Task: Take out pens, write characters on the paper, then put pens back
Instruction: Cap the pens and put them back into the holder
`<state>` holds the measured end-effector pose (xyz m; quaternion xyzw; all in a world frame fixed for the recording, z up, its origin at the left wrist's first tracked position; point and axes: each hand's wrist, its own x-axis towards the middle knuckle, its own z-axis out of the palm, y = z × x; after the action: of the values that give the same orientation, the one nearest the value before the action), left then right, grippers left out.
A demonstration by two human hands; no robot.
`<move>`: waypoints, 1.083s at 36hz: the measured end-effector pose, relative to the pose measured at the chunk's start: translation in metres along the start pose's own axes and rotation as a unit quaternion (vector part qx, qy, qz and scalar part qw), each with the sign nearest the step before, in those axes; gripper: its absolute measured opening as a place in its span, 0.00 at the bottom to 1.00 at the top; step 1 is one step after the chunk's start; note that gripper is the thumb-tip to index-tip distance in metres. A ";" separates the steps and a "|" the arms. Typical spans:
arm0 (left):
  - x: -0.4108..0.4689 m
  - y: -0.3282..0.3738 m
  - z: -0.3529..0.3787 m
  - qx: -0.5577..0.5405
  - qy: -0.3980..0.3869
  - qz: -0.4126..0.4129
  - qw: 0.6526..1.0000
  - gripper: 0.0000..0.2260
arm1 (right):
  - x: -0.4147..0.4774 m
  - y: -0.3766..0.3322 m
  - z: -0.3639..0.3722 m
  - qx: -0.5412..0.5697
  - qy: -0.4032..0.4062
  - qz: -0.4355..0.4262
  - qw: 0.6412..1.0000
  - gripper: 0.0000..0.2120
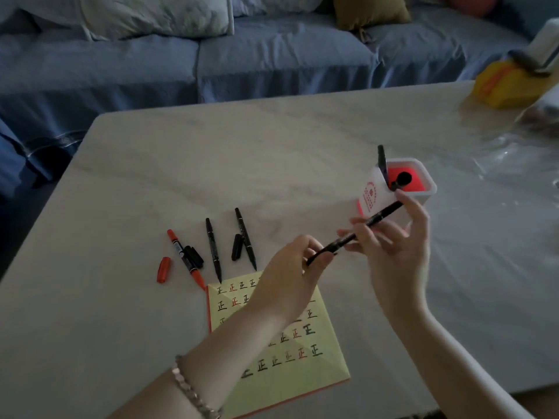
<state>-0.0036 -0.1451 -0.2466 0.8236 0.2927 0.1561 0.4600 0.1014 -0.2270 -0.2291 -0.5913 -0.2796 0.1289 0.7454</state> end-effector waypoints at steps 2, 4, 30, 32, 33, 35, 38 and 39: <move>0.007 -0.003 -0.004 0.036 0.032 0.012 0.999 0.06 | 0.020 -0.009 -0.011 -0.051 0.028 -0.136 0.989 0.28; 0.013 -0.011 -0.010 0.071 0.077 0.011 0.994 0.04 | 0.042 -0.017 -0.024 -0.078 0.070 -0.249 0.963 0.28; 0.031 -0.073 -0.046 0.312 0.107 -0.153 0.931 0.10 | 0.048 0.024 -0.037 -0.404 0.069 -0.213 0.887 0.15; 0.033 -0.073 -0.046 0.310 0.105 -0.159 0.932 0.08 | 0.034 0.019 -0.024 -0.380 0.036 -0.221 0.898 0.13; 0.034 -0.073 -0.046 0.305 0.107 -0.159 0.933 0.08 | 0.027 0.018 -0.016 -0.369 0.013 -0.217 0.904 0.13; 0.033 -0.072 -0.047 0.279 0.118 -0.164 0.939 0.07 | 0.014 0.020 0.001 -0.356 -0.037 -0.195 0.913 0.10; 0.023 -0.066 -0.053 0.192 0.131 -0.171 0.958 0.07 | 0.000 0.027 0.026 -0.356 -0.124 -0.125 0.918 0.09; 0.017 -0.064 -0.056 0.162 0.130 -0.166 0.964 0.07 | -0.002 0.030 0.035 -0.360 -0.156 -0.086 0.916 0.09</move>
<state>-0.0412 -0.0710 -0.2718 0.7996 0.5037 0.1342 0.2982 0.0842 -0.1921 -0.2535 -0.7656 -0.4695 0.0450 0.4375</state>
